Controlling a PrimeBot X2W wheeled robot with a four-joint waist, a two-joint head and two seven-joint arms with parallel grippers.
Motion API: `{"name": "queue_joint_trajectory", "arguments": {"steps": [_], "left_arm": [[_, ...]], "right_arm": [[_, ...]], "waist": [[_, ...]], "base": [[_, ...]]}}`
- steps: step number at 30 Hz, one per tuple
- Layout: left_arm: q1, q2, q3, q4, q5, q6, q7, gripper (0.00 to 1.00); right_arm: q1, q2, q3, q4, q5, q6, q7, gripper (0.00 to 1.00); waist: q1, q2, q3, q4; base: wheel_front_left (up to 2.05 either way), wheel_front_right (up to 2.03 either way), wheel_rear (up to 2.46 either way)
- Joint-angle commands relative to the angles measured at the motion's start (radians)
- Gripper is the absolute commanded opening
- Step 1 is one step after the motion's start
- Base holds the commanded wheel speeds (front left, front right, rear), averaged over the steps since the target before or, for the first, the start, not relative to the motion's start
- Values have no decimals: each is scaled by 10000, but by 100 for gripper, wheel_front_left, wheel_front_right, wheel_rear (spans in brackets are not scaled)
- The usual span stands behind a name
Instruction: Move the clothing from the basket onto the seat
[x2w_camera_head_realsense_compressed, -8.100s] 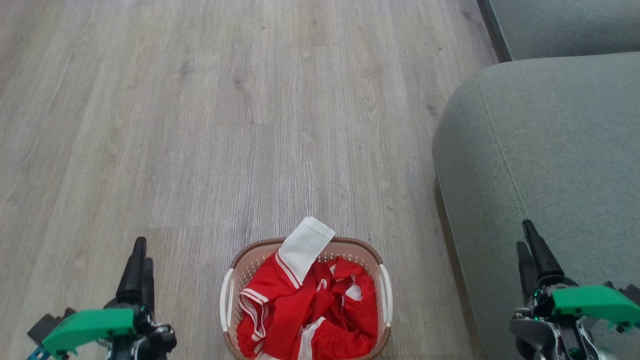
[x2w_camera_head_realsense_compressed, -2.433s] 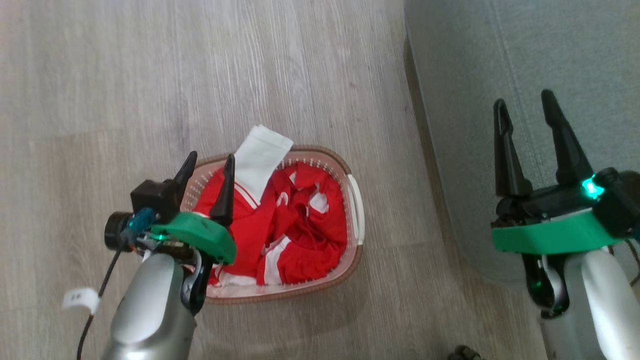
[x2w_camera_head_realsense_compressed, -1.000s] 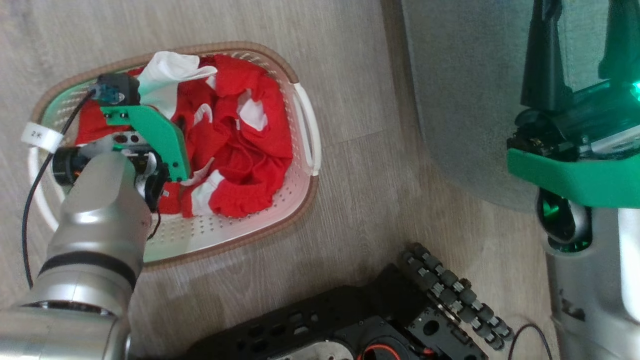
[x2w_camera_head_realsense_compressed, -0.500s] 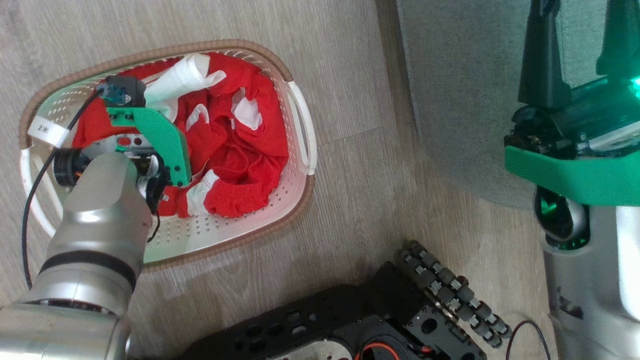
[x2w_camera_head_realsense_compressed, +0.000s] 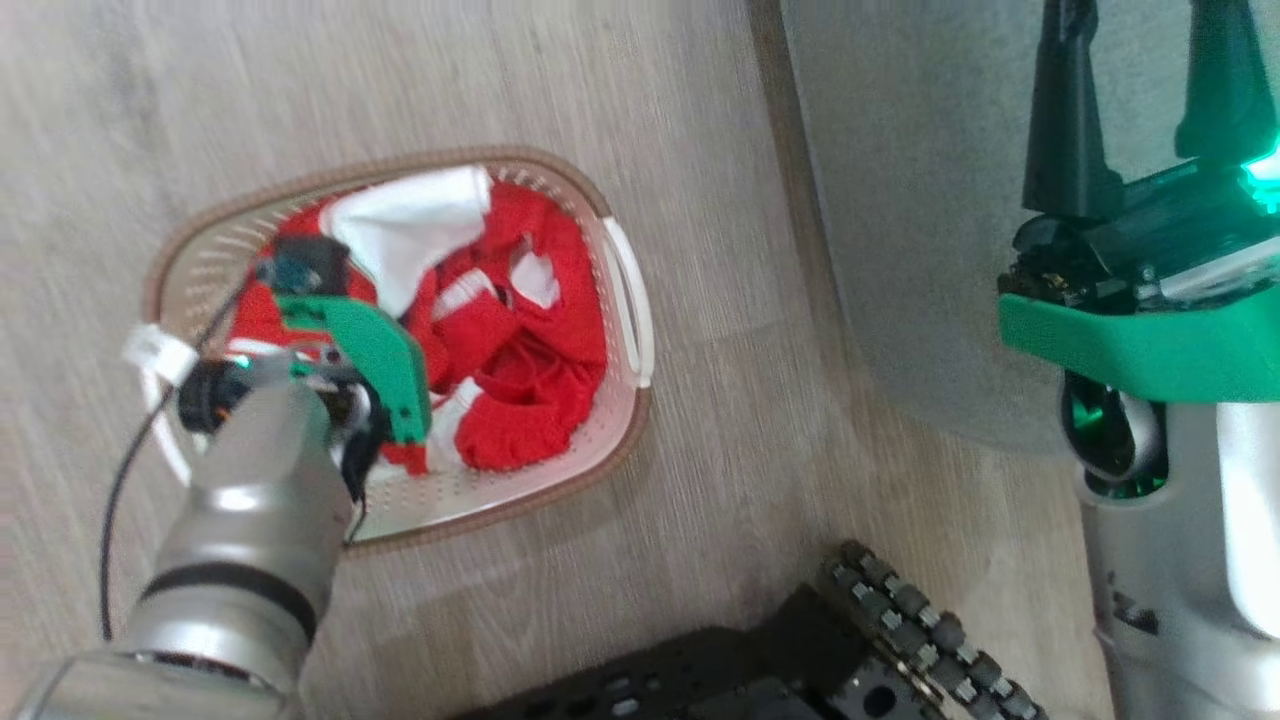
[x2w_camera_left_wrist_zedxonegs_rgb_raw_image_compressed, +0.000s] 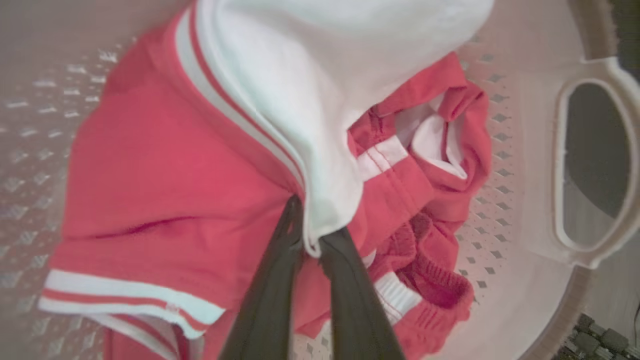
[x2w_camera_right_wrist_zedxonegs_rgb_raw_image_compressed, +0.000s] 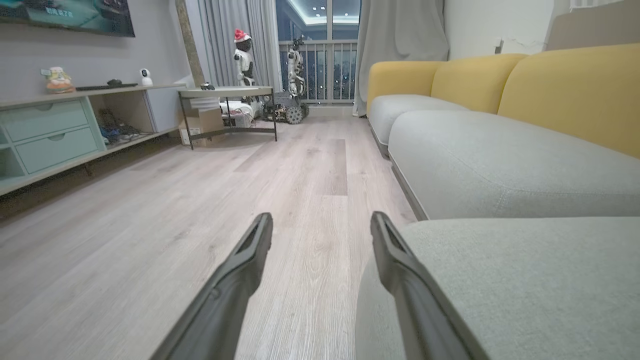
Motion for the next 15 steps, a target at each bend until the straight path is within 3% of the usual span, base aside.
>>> {"name": "queue_joint_trajectory", "arguments": {"steps": [1,6,15], "left_arm": [[398,53,64,-141,-69,-65,-271,0],[876,-54,-194,-363,-285,-107,-905,0],[2257,-112,-1885,-2213,-1811,-115,-1548,0]], "right_arm": [[382,-61,93,-263,-34,-2,-63,100],[628,-193,53,-136,-30,-2,-63,100],[1441,-570,31,192,37,-2,-63,100]], "waist": [[0,-1,-670,285],[0,-1,-1512,527],[0,-1,-3358,1122]], "base": [[0,0,0],[0,0,0],[0,0,0]]}}
